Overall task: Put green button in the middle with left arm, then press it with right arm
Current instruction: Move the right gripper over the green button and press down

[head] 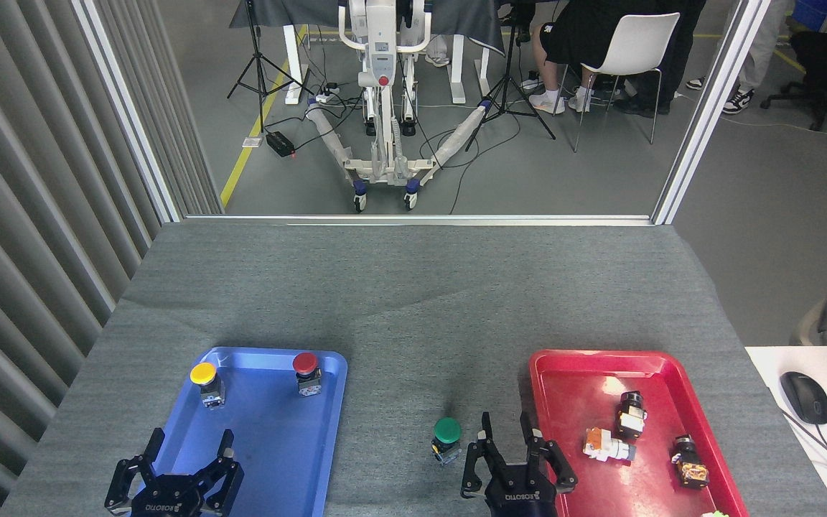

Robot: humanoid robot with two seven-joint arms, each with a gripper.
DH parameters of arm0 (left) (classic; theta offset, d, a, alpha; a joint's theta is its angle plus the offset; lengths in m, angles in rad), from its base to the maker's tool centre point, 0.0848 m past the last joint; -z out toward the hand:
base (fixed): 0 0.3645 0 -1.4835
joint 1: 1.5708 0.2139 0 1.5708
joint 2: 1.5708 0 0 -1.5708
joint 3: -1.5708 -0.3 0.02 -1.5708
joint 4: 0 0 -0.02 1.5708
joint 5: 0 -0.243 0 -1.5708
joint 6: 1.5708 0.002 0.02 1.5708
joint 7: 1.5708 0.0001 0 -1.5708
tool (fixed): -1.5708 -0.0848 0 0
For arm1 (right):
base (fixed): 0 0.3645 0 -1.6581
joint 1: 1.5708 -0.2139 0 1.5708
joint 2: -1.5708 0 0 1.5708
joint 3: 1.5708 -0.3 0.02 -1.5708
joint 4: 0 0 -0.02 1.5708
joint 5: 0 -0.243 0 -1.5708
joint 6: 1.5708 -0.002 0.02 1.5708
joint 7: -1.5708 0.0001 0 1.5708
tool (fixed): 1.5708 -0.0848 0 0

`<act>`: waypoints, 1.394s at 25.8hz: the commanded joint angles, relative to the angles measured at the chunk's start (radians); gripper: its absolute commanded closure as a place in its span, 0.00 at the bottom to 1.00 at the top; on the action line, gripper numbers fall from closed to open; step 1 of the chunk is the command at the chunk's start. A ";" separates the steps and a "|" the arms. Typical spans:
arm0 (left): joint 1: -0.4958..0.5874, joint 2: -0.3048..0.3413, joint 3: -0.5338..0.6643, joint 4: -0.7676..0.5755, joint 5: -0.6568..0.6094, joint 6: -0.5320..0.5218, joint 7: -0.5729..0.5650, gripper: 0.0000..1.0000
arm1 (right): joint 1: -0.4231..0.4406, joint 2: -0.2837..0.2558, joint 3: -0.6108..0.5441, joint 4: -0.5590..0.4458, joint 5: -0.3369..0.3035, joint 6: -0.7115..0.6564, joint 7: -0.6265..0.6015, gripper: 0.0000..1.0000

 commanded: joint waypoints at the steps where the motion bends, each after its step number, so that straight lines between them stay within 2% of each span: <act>1: 0.000 0.000 0.000 0.003 0.001 0.000 0.000 0.01 | -0.043 0.007 0.052 0.073 0.006 0.019 0.022 1.00; 4: 0.000 0.000 0.000 0.003 0.001 0.000 0.000 0.01 | -0.083 0.010 0.070 0.129 0.009 0.036 0.030 1.00; 10: 0.000 -0.002 0.000 0.004 0.001 0.000 -0.001 0.01 | -0.109 0.018 0.096 0.197 0.009 0.047 0.030 1.00; 17: 0.000 -0.002 -0.002 0.006 0.002 0.002 -0.003 0.01 | -0.121 0.023 0.108 0.240 0.000 0.053 0.031 1.00; 22: 0.000 -0.003 -0.002 0.006 0.002 0.002 -0.003 0.01 | -0.123 0.024 0.105 0.309 -0.004 0.053 0.024 1.00; 27: 0.000 -0.003 -0.002 0.006 0.002 0.002 -0.003 0.01 | -0.123 0.024 0.101 0.311 -0.005 0.053 0.018 1.00; 33: 0.000 -0.003 -0.002 0.006 0.005 0.002 -0.004 0.01 | -0.124 0.023 0.101 0.222 -0.005 0.094 -0.022 1.00; 35: 0.000 -0.003 -0.002 0.006 0.019 0.000 -0.004 0.01 | -0.123 0.021 0.099 0.180 -0.005 0.108 -0.025 0.85; 36: 0.000 -0.003 -0.002 0.006 0.024 0.000 -0.004 0.01 | -0.123 0.021 0.095 0.154 -0.005 0.110 -0.025 0.71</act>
